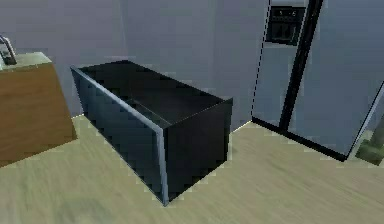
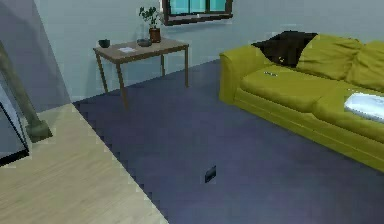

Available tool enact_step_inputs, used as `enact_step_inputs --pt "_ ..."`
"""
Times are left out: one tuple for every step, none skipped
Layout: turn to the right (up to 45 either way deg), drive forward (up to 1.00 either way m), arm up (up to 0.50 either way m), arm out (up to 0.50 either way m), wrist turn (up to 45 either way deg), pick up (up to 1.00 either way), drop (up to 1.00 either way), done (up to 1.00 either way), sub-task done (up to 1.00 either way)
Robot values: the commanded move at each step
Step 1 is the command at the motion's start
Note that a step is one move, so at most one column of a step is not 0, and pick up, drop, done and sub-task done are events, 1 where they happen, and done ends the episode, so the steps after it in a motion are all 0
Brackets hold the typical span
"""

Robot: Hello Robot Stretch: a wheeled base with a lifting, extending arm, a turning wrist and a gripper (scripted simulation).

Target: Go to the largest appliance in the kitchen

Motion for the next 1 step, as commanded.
enact_step_inputs --pt "0.0 0.35 0.00 0.00 0.0 0.00 0.00 0.00 0.00"
